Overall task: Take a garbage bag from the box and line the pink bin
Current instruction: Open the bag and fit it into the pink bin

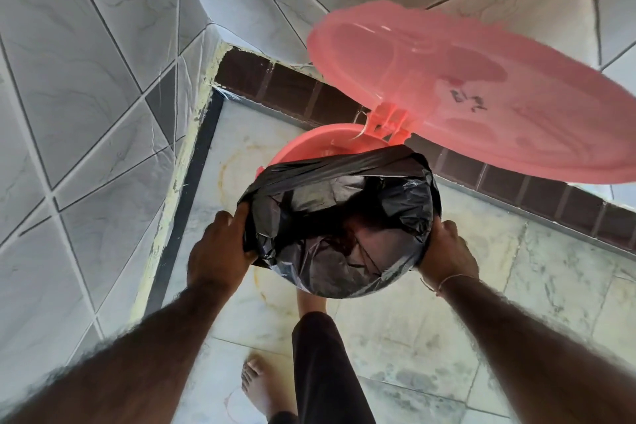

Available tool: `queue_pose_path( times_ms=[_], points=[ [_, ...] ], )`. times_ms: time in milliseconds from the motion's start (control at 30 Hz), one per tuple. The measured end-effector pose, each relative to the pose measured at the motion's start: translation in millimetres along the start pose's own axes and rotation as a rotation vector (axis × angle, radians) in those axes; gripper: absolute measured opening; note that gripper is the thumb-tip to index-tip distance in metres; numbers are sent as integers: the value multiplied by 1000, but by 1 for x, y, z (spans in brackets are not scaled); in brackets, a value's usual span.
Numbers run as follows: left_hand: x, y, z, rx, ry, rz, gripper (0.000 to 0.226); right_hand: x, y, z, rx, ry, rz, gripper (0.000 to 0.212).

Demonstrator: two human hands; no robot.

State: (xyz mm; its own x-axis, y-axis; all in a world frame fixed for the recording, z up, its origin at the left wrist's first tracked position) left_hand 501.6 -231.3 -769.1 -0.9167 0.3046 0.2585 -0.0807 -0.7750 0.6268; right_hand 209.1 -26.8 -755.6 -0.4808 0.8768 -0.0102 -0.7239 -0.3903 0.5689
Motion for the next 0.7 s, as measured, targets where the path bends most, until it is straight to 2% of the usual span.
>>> queue_pose_path(
  times_ms=[133, 200, 267, 367, 400, 500, 567, 700],
  points=[
    [8, 20, -27, -17, -45, 105, 83, -5, 23, -11, 56, 58, -62, 94],
    [15, 37, -43, -62, -96, 86, 73, -6, 37, -15, 67, 101, -60, 103],
    [21, 58, -55, -26, -144, 8, 53, -8, 53, -21, 88, 129, -16, 91],
    [38, 87, -62, 51, -117, -44, 40, -23, 83, -26, 172, 186, -44, 45],
    [47, 90, -63, 38, -108, -5, 38, -31, 90, -28, 182, 208, -105, 38],
    [76, 94, -66, 44, -59, 101, 30, -56, 97, -38, 141, 252, -347, 33],
    [94, 93, -68, 91, -83, 129, 33, -68, 95, -43, 123, 241, -441, 30],
    [108, 89, -73, 61, -157, 232, 42, -78, 89, -45, 103, 225, -584, 36]
  ],
)
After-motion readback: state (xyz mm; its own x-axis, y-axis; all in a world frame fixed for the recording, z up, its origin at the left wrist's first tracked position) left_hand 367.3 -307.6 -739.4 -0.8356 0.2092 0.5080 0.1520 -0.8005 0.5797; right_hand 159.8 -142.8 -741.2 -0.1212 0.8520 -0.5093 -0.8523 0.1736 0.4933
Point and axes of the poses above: each hand's wrist, its own z-axis away from the middle knuckle, its own y-axis out of the back of the hand, x = y × z, the point moved 4 cm from there along -z, towards the middle knuckle, and after that the axes turned 12 degrees about -x, right-handed, at the moved point
